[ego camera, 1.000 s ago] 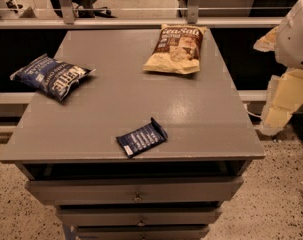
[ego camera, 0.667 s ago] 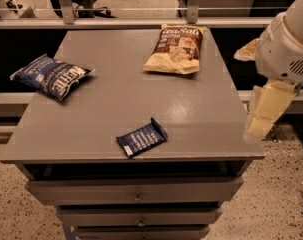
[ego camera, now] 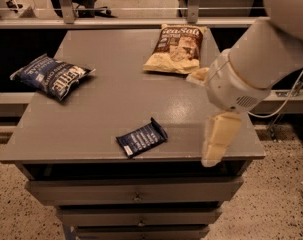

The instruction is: Pick rxbar blueberry

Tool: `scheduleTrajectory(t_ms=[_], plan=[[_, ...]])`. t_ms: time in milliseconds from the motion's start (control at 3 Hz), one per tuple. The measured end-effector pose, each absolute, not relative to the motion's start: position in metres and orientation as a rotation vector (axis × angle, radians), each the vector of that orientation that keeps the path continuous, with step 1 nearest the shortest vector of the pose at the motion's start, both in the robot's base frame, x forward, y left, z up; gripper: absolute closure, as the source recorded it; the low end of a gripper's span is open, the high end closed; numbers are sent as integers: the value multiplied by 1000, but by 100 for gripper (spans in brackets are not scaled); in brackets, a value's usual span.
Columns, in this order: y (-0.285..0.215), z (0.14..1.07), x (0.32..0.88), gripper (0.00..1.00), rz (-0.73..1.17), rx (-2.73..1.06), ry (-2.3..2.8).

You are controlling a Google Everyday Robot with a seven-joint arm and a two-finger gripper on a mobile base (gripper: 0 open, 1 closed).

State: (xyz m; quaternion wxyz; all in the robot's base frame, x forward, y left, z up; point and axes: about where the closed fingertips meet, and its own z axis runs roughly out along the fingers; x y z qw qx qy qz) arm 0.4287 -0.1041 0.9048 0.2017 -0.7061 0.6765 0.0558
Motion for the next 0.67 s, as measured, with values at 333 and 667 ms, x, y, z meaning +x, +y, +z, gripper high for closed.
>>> scheduleTrajectory(t_ms=[333,667], plan=[[-71,883,429,0,196,-2009,1846],[-43,863,435,0,235,-2043,1822]])
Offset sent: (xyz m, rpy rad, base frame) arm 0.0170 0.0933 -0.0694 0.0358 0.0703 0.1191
